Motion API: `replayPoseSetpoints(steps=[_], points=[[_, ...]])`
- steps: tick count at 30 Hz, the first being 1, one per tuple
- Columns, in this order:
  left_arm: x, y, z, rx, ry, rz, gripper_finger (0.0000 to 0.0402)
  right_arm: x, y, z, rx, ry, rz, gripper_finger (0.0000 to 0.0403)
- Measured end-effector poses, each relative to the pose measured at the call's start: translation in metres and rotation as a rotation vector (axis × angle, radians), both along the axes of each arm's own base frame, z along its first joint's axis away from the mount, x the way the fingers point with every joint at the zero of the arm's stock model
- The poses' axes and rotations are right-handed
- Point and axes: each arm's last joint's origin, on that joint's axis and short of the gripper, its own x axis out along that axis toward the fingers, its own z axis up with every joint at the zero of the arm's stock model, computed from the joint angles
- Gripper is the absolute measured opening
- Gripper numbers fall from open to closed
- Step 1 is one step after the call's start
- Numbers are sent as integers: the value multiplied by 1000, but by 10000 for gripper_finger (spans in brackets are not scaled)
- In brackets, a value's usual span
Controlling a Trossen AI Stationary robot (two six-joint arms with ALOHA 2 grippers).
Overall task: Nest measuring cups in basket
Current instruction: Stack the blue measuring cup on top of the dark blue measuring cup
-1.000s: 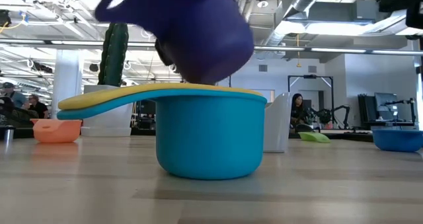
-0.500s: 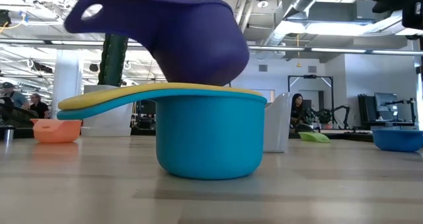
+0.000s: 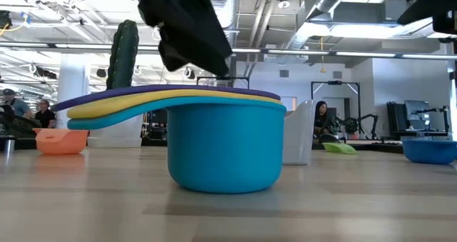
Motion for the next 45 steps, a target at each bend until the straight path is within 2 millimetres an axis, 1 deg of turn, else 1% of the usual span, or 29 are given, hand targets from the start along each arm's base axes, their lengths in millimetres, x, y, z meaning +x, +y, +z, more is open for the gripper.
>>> replayPoseSetpoints(steps=[3,6,13,16,21,26,30,33,35,38,40,42,45], points=[[-8,9,9,-27,39,118,127,0,-5,-3,40,31,-60,154],[-21,22,19,-21,98,239,127,1,-10,-3,74,53,-89,148],[-60,42,38,119,217,441,128,8,-17,0,111,87,-39,136],[-80,46,36,111,193,500,128,11,-18,3,108,53,-11,134],[-117,56,22,9,132,591,128,15,-21,11,94,-8,24,133],[-146,62,22,-79,56,648,128,8,-36,18,75,8,-11,132],[-158,64,33,-119,-14,661,128,-3,-59,29,71,8,-71,123],[-159,63,37,-123,-36,642,128,-14,-77,36,59,6,-120,117],[-156,59,35,-117,-40,619,128,-19,-89,40,55,5,-162,113],[-150,51,24,-73,-12,579,128,-26,-101,38,33,54,-218,105],[-149,49,19,-45,-2,581,128,-25,-105,36,40,80,-247,98],[-151,48,16,-14,4,587,128,-20,-103,35,58,77,-236,92],[-161,51,22,39,-17,599,128,-6,-93,36,51,16,-165,86]])
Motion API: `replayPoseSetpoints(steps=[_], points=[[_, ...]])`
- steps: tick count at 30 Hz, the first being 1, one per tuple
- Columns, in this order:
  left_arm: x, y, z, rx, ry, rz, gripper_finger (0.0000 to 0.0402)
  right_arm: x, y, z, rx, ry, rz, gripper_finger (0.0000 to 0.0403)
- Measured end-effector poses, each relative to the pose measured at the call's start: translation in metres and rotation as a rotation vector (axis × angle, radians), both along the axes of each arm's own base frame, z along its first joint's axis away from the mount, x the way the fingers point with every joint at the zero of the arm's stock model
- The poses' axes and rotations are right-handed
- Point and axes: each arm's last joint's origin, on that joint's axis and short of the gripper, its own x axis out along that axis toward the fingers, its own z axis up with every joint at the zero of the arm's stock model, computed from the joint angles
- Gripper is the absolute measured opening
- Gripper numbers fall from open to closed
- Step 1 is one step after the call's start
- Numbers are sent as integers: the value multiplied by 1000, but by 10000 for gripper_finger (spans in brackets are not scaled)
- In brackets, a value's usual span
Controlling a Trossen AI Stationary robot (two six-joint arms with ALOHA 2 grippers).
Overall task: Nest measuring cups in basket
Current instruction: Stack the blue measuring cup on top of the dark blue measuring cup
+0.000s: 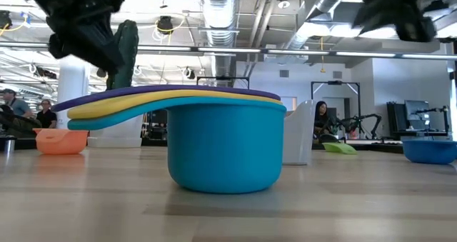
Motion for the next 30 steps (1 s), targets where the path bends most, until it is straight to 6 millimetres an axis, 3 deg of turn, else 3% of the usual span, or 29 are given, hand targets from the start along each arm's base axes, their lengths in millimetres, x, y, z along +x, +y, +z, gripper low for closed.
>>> replayPoseSetpoints(steps=[6,16,25,30], points=[[-35,15,17,91,-72,-31,128,39,27,8,-79,-244,180,68],[-93,41,-8,176,-321,-198,128,93,66,-22,-90,-294,208,22],[-124,59,-31,282,-470,-255,128,118,73,-12,-91,-323,174,29],[-121,55,-33,337,-483,-361,128,123,68,4,-125,-362,168,24]])
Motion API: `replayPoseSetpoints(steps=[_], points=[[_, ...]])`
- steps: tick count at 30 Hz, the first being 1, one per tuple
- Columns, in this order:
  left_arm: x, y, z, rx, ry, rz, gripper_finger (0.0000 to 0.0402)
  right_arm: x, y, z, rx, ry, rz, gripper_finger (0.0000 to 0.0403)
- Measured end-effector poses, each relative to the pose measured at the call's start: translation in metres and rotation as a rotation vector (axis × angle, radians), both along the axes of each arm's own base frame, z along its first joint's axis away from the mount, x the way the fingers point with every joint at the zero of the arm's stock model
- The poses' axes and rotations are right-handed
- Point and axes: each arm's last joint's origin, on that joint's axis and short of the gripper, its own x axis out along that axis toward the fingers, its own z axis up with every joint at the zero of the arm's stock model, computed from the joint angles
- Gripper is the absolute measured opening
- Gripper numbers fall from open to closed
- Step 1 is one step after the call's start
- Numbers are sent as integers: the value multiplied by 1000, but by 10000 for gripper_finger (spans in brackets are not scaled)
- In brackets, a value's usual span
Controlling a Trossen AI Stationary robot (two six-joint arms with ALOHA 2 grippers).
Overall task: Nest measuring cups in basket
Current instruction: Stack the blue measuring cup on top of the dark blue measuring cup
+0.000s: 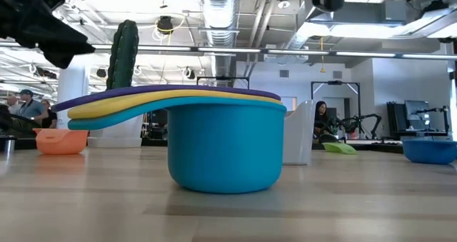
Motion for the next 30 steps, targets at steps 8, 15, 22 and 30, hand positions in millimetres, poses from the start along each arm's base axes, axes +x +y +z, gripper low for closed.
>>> replayPoseSetpoints(steps=[8,15,22,30], points=[[1,-1,-5,-17,50,9,128,1,-12,10,-51,-20,-14,21],[0,0,-9,1,92,13,128,2,-14,10,-52,-10,3,29],[-2,1,-17,45,169,15,128,4,-18,10,-96,-10,26,20],[-6,3,-26,101,265,18,128,6,-23,12,-115,-22,29,30]])
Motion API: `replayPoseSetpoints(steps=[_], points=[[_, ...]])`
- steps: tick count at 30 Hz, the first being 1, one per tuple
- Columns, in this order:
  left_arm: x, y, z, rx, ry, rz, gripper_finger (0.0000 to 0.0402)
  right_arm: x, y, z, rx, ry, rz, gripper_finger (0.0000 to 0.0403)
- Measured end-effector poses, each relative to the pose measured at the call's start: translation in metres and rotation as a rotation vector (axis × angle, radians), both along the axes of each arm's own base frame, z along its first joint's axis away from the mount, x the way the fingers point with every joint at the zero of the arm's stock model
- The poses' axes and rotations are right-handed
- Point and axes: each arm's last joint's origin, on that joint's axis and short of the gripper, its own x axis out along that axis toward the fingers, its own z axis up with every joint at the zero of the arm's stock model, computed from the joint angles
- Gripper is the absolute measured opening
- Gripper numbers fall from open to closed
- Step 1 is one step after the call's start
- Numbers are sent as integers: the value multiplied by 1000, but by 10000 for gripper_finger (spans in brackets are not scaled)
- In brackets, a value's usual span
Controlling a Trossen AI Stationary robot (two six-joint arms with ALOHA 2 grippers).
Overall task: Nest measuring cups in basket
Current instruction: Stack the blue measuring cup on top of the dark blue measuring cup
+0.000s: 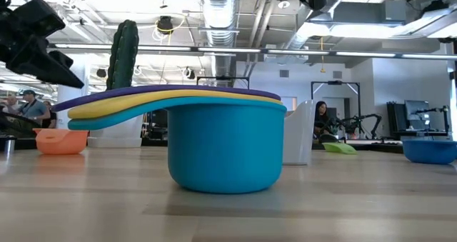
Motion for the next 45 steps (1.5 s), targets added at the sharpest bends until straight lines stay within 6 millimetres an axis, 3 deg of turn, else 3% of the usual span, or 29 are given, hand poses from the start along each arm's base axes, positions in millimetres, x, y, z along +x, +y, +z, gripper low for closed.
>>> replayPoseSetpoints(steps=[11,20,25,33,38,40,45], points=[[-2,1,-3,6,34,6,128,14,-54,5,75,-67,-221,16],[-2,1,-3,4,34,7,128,0,-51,-27,347,252,-285,21],[-2,1,-3,4,34,7,128,-11,-53,-44,403,426,-388,21],[-2,1,-3,4,34,6,128,-37,-92,-58,390,689,-639,59],[-2,1,-3,3,34,6,128,-52,-128,-52,372,771,-702,101],[-2,1,-3,3,34,7,128,-47,-144,-49,358,732,-617,117],[-2,2,-3,-42,14,62,128,-9,-164,-52,265,532,-392,131]])
